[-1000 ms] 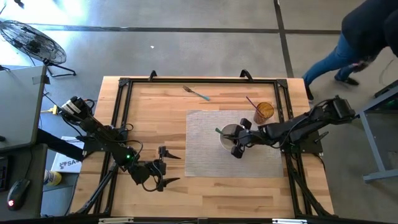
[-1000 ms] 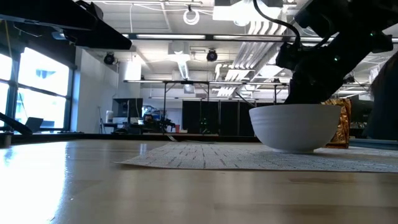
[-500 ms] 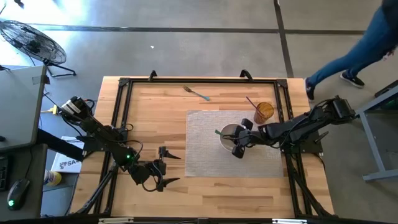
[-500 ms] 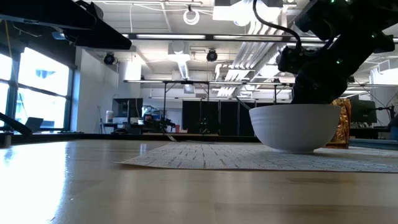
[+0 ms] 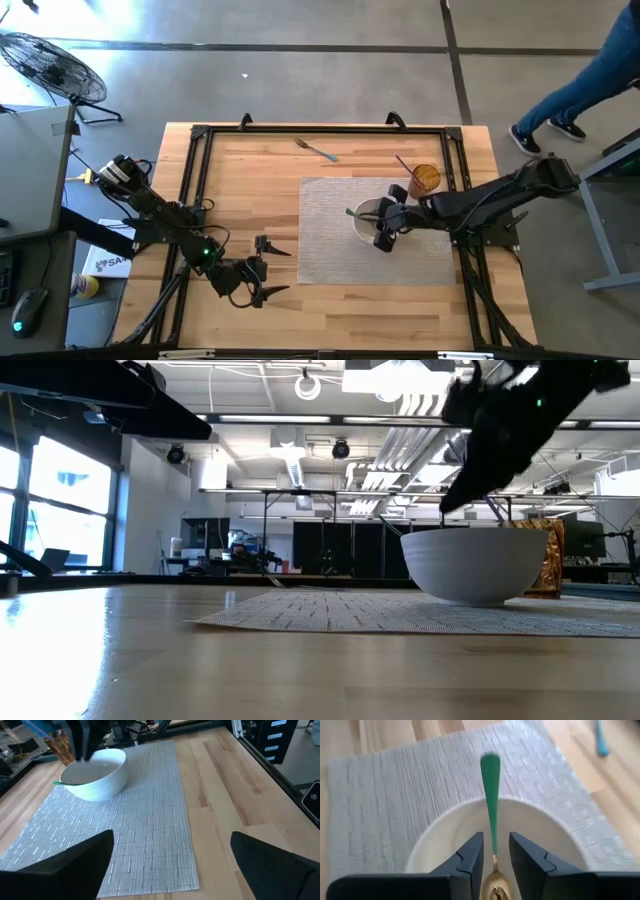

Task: Pick & Place Utensil
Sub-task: Put the blue fork into the white bowl on the gray mat

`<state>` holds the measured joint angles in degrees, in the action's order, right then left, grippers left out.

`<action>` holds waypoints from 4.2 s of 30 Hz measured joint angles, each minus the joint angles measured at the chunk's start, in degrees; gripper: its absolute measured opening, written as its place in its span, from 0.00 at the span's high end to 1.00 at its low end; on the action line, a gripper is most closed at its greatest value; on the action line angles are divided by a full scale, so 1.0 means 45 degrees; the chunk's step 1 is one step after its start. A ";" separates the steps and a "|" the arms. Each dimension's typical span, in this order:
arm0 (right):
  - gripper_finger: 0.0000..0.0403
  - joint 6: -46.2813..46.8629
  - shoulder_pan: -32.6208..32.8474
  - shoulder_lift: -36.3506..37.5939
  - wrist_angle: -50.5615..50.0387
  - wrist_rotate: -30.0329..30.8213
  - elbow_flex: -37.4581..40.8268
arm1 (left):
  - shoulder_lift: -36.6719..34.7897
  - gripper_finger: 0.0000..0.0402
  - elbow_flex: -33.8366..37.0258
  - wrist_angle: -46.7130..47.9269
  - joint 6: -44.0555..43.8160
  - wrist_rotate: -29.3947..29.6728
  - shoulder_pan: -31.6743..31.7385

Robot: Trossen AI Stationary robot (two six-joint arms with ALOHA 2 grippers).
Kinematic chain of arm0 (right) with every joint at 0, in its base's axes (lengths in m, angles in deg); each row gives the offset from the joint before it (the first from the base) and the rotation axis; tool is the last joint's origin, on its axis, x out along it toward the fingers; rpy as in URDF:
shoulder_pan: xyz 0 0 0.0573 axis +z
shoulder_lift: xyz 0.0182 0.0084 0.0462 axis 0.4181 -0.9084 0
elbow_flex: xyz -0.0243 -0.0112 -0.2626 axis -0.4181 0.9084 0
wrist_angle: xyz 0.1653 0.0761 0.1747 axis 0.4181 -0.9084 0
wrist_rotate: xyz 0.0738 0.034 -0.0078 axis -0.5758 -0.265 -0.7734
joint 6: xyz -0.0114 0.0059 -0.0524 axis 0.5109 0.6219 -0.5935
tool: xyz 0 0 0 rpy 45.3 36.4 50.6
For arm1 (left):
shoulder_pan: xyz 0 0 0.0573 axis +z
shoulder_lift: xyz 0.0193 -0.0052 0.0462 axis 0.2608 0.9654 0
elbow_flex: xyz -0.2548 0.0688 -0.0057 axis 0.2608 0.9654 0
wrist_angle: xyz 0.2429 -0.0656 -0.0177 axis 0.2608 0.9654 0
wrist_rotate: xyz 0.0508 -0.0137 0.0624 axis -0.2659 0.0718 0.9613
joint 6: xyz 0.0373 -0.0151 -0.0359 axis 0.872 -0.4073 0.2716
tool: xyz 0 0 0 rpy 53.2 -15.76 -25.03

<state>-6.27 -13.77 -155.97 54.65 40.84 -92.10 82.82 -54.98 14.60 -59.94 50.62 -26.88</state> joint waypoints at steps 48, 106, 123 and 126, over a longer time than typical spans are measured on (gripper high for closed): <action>0.78 -0.4017 0.5022 -0.2999 1.0160 0.2450 0.0067 | 0.0005 0.01 -0.2753 0.3096 -0.1088 -0.6397 0.8687; 0.78 -0.4741 0.4065 -0.2999 1.0095 0.1564 0.0063 | 1.0270 0.01 -1.3919 1.2580 0.9839 -1.2522 1.8714; 0.78 -0.4540 0.4066 -0.2999 1.0097 0.1313 0.0063 | 1.0520 0.50 -1.3954 1.3230 1.0726 -1.1877 1.8128; 0.78 -0.4512 0.4066 -0.2999 1.0097 0.1313 0.0063 | 1.0520 0.60 -1.3952 1.3328 1.0724 -1.1851 1.8056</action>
<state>-26.58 4.52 -169.47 100.08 46.74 -91.82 130.16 -117.76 74.57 -11.68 -2.71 54.37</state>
